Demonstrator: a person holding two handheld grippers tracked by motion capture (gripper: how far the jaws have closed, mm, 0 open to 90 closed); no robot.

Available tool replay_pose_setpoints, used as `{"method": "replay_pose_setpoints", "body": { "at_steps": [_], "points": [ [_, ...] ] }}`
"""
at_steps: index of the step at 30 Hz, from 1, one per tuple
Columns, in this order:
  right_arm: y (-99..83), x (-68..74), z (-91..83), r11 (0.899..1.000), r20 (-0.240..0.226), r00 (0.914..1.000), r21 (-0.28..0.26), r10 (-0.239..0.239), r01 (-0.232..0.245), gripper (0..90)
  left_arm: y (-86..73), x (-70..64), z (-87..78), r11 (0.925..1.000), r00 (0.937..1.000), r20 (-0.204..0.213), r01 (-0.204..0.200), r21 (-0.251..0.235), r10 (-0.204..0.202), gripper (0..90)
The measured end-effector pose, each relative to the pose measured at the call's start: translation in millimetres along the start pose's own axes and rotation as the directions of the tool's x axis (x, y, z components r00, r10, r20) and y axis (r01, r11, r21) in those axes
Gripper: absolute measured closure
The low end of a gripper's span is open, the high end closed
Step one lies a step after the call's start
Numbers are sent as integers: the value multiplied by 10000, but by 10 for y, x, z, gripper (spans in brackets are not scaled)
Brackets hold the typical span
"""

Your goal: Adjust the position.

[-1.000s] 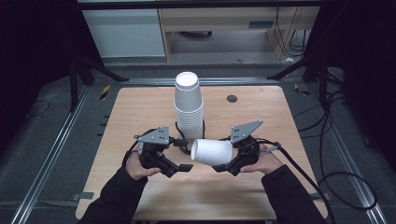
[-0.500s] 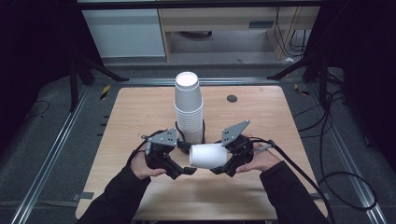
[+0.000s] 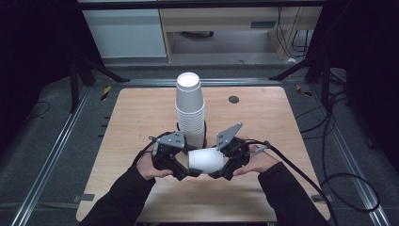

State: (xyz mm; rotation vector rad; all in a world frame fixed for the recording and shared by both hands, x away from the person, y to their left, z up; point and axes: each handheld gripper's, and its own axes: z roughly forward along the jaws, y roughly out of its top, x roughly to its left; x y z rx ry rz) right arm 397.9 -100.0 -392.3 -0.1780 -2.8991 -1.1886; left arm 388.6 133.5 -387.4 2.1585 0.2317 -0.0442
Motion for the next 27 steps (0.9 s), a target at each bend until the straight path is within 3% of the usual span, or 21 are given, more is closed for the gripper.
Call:
{"method": "replay_pose_setpoints", "body": {
  "at_steps": [15,27],
  "points": [
    [21,0,37,9997,-10,9999,242,-105,105,93,38,20,124,9980,9997,230,-109,618,95,186],
    [19,-5,31,9996,-44,9999,259,-99,100,98,38,16,125,9982,9997,216,67,589,-80,209]
  ]
}}
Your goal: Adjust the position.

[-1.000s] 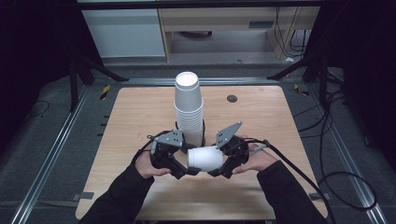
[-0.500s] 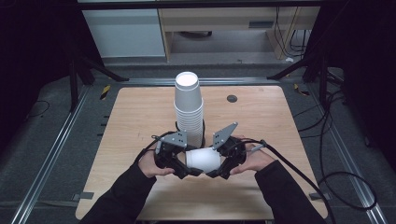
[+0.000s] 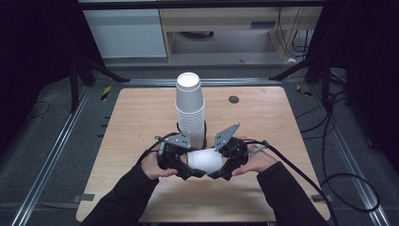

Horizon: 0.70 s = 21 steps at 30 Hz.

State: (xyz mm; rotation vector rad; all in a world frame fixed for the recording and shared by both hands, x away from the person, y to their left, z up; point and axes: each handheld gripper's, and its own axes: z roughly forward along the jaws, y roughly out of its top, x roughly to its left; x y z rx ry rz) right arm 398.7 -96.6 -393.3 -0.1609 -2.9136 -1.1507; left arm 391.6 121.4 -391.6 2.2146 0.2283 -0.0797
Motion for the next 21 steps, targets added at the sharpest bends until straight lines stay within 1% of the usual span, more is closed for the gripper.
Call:
{"method": "replay_pose_setpoints", "body": {
  "at_steps": [6,8,9,10,12,14,16,17,21],
  "points": [
    [-9,-2,25,10000,-5,10000,62,-3,3,83,-8,-4,9,10000,10000,-43,-5,51,5,209],
    [-10,-2,26,10000,5,10000,5,5,-5,76,-5,-8,-2,10000,10000,-80,17,36,-17,207],
    [-10,-2,23,10000,-26,10000,-51,29,-29,74,-3,-7,-12,10000,10000,-88,-46,38,46,207],
    [-11,-2,21,9999,-4,10000,-96,45,-45,71,-1,-14,-14,10000,9999,-110,5,-23,-6,207],
    [-10,0,14,9998,-22,10000,-190,5,-5,66,-1,-18,-21,10000,9999,-116,-18,-90,17,208],
    [-7,5,5,9997,-10,10000,-246,-7,7,69,0,-22,-30,10000,9999,-132,-46,-47,45,209],
    [-5,7,-5,9997,-10,10000,-238,13,-14,68,0,-22,-38,9999,9998,-162,-113,-1,113,209],
    [-5,7,-10,9997,12,10000,-249,24,-24,66,-3,-23,-38,10000,9999,-148,-60,-59,59,209],
    [-4,9,-37,9997,56,10000,-226,60,-59,45,-7,-14,-61,9999,9998,-204,-63,-106,61,211]
  ]
}}
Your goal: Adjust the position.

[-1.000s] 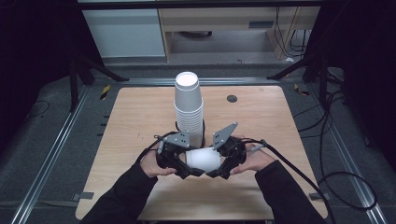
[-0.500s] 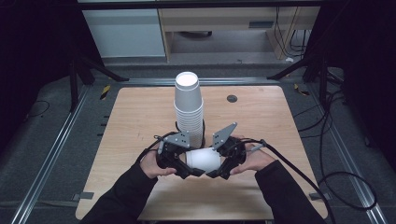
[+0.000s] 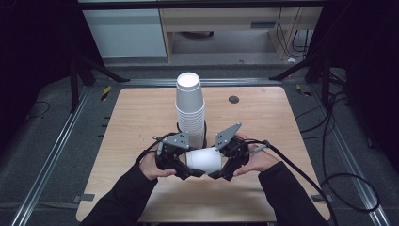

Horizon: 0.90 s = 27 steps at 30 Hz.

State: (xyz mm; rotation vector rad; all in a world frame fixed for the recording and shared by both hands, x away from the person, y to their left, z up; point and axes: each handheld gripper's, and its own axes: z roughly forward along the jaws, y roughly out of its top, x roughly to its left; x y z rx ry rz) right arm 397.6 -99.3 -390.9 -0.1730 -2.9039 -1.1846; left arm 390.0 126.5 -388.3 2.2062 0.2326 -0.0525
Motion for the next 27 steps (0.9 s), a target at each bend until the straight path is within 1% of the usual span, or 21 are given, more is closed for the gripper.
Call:
{"method": "replay_pose_setpoints", "body": {
  "at_steps": [5,8,9,10,14,17,18,21,24,27],
  "points": [
    [-6,20,-36,9999,219,9997,-59,-104,105,38,-9,5,-28,10000,10000,-16,-9,-21,9,211],
    [-19,17,-62,9999,150,9999,-136,-21,23,30,-19,5,-50,10000,10000,-87,-6,9,6,209],
    [-24,17,-73,9999,141,9999,-132,23,-21,28,-27,10,-60,10000,10000,-89,15,-55,-16,209],
    [-30,17,-87,9999,146,9999,-169,33,-30,27,-34,14,-76,10000,9998,-175,28,-43,-29,209],
    [-66,18,-169,9989,98,9998,-432,187,-182,22,-73,35,-150,9996,9993,-329,183,-233,-190,208],
    [-104,16,-230,9967,286,9990,-737,353,-331,23,-89,44,-218,9987,9985,-474,260,-428,-280,208],
    [-120,15,-247,9958,321,9986,-821,426,-399,20,-93,45,-235,9978,9982,-478,335,-566,-362,208],
    [-168,17,-300,9907,422,9971,-1231,629,-573,19,-100,49,-288,9963,9978,-503,385,-767,-425,207],
    [-208,25,-349,9819,472,9953,-1740,843,-749,19,-109,48,-310,9940,9980,-415,425,-1012,-469,206],
    [-239,45,-387,9739,523,9940,-2115,955,-825,21,-108,52,-318,9917,9985,-312,416,-1219,-457,206]
  ]
}}
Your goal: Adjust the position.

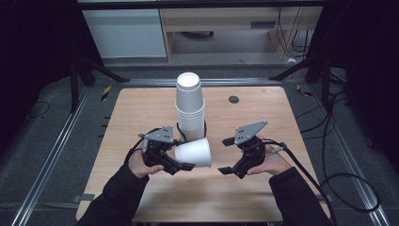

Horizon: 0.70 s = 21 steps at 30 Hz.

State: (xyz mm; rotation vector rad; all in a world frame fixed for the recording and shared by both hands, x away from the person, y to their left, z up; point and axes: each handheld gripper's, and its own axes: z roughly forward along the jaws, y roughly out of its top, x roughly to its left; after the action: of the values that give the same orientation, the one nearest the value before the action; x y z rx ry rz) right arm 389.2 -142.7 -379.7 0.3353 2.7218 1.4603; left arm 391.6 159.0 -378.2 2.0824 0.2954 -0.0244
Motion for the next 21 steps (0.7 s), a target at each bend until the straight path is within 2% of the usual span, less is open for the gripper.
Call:
{"method": "replay_pose_setpoints", "body": {
  "at_steps": [9,21],
  "points": [
    [-44,35,-13,9985,-68,9998,-525,180,-183,24,41,-62,29,9992,9997,136,-196,-355,201,205],
    [-25,61,27,9942,-696,9973,-1030,239,-310,31,87,-120,116,9973,9980,473,-395,-617,425,205]
  ]
}}
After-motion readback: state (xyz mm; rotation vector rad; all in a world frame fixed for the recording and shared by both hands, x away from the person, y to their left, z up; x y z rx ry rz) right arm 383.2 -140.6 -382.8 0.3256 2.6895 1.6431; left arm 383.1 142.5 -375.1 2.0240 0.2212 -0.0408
